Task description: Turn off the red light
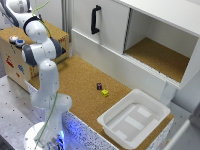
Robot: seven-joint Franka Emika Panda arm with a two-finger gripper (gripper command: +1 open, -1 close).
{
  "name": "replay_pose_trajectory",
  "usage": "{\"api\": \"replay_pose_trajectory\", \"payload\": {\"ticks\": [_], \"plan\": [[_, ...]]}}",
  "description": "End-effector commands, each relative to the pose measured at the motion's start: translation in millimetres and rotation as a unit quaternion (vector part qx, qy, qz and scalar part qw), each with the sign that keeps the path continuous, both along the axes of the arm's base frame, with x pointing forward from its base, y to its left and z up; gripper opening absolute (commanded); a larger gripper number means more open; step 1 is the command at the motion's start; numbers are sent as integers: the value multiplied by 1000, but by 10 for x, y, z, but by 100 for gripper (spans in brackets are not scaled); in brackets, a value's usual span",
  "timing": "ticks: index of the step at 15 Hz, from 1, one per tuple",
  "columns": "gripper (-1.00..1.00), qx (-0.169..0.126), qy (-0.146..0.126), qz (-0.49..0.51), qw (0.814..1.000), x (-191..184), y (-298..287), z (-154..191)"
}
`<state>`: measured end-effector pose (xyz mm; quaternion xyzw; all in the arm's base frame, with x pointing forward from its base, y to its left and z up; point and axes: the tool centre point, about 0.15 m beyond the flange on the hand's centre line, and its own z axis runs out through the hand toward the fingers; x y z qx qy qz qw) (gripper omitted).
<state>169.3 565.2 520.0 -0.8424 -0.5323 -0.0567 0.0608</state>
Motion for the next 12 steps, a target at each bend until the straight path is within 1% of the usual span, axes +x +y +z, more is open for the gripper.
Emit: {"api": "replay_pose_trajectory", "payload": {"ticks": [1,4,6,8,12], "plan": [[-100,-40,6,24,999,-272,491,-44],[-100,-43,22,48,998,-347,572,-152],[-100,-38,22,48,998,-295,621,-179],[-100,-42,4,48,998,-206,640,-148],[-100,-48,2,36,998,-104,648,-217]]}}
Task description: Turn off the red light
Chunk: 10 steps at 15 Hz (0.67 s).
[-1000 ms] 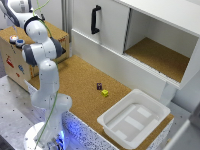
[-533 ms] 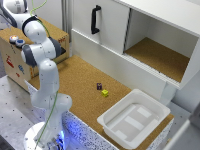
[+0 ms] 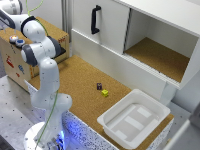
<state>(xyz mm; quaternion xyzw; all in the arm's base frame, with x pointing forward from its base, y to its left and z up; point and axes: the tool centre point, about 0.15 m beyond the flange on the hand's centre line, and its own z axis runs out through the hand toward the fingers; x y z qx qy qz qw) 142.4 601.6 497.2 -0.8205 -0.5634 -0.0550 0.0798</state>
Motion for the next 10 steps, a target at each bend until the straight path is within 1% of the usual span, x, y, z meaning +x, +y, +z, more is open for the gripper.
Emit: {"api": "replay_pose_trajectory", "payload": {"ticks": [1,4,7,10], "plan": [[-100,-66,-10,-8,998,195,277,-22],[-100,-73,-6,-14,997,259,281,-108],[-100,-83,4,-18,996,293,289,-252],[-100,-104,17,-12,994,287,304,-458]]}}
